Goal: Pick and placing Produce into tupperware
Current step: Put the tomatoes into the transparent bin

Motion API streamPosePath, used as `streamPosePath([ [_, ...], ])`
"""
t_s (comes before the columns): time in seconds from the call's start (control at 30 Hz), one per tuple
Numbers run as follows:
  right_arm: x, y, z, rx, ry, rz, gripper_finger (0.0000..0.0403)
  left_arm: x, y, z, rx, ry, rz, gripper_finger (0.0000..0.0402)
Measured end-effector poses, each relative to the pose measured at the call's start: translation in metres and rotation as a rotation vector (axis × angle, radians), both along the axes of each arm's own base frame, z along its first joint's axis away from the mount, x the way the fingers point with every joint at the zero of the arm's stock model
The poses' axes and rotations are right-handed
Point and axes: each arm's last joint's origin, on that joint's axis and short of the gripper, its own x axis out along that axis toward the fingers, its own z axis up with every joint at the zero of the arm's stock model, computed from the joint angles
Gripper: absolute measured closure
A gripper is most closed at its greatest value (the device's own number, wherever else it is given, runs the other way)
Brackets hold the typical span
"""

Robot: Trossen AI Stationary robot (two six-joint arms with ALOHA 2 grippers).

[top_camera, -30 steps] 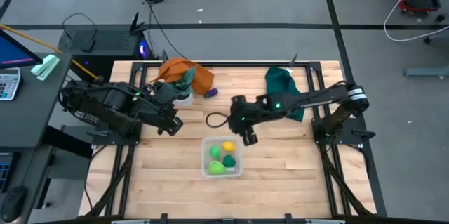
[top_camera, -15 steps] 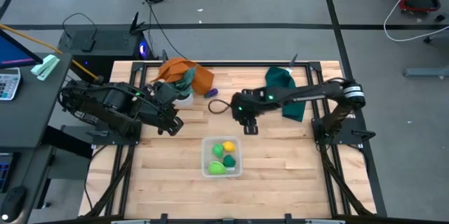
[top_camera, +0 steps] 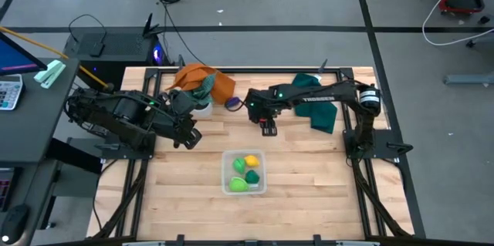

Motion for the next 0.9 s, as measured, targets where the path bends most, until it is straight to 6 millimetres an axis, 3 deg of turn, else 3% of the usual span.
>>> streamPosePath([
  [0.47, 0.010, -0.017, -0.016, -0.026, -0.027, 0.001, 0.0079, -0.001, 0.000, 0.000, 0.008, -0.004, 0.007, 0.0294],
  [0.9, 0.014, -0.032, -0.042, 0.004, 0.020, -0.037, 0.0070, 0.000, 0.000, 0.001, 0.002, -0.012, 0.012, 0.0294],
])
